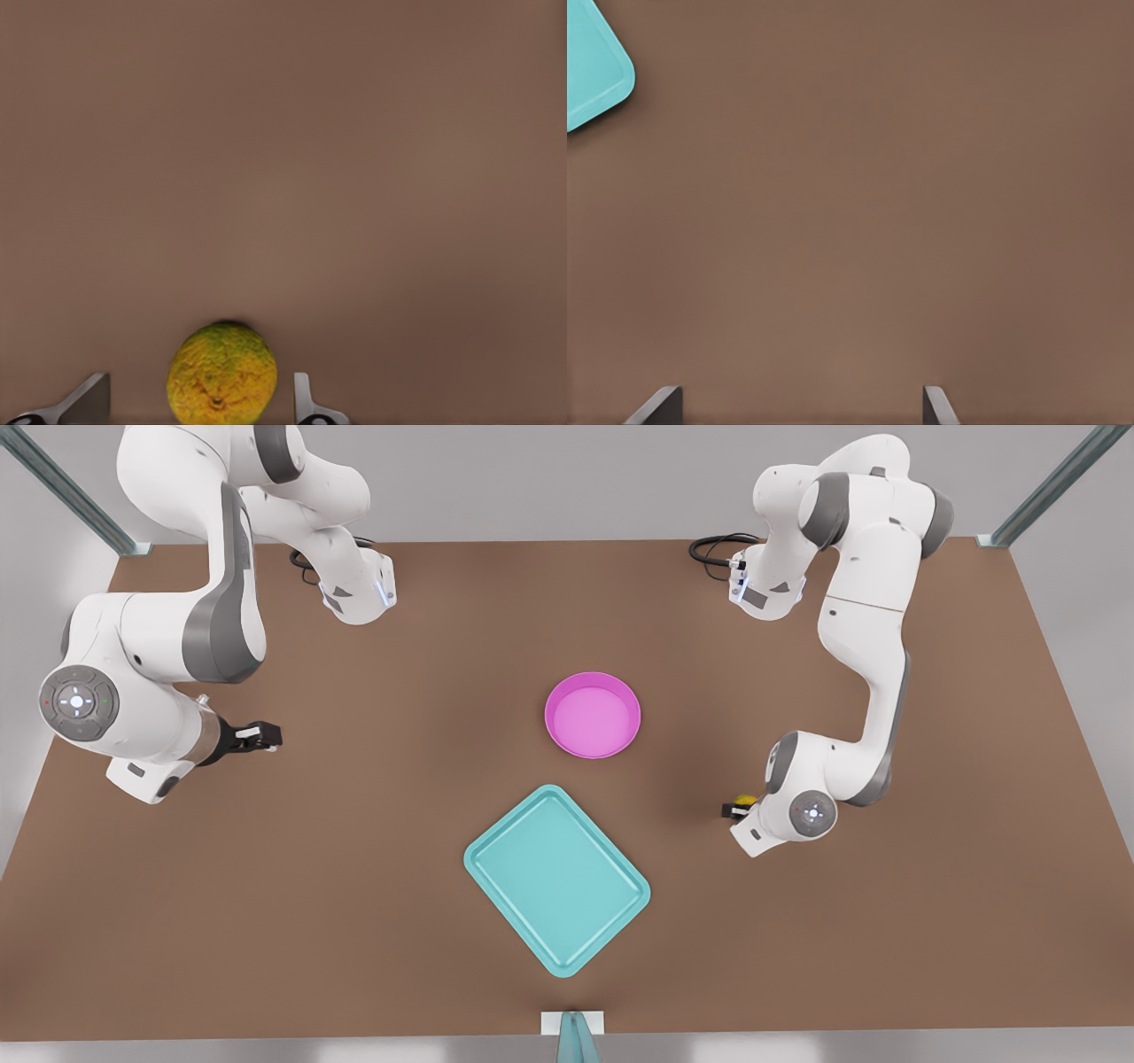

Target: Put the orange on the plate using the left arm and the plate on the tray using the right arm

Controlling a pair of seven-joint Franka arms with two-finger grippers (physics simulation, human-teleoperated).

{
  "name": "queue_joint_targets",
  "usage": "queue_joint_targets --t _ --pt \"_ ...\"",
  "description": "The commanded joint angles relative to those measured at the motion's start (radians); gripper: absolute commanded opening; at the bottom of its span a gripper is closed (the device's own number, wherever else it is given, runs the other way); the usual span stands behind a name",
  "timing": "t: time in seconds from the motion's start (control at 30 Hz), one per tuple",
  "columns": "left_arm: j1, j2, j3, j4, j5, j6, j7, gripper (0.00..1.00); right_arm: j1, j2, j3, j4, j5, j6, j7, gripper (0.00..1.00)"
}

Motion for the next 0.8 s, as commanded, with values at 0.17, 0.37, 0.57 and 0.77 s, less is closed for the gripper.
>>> queue_joint_targets --t 0.17,0.37,0.57,0.77 --pt "0.001 0.045 0.000 -0.012 0.003 -0.001 -0.034 1.00 -0.002 -0.001 0.000 0.000 0.010 -0.004 0.024 1.00" --pt "0.001 0.082 0.000 -0.013 0.003 0.011 -0.030 0.91 0.000 0.000 0.001 -0.001 0.012 -0.004 0.025 1.00" --pt "0.004 0.056 0.000 -0.013 0.003 -0.017 -0.041 0.55 0.000 0.005 0.000 -0.001 0.019 -0.002 0.025 1.00" --pt "-0.209 0.028 -0.159 0.137 -0.037 -0.296 -0.507 0.57 0.000 0.005 0.001 -0.001 0.025 -0.002 0.024 1.00"
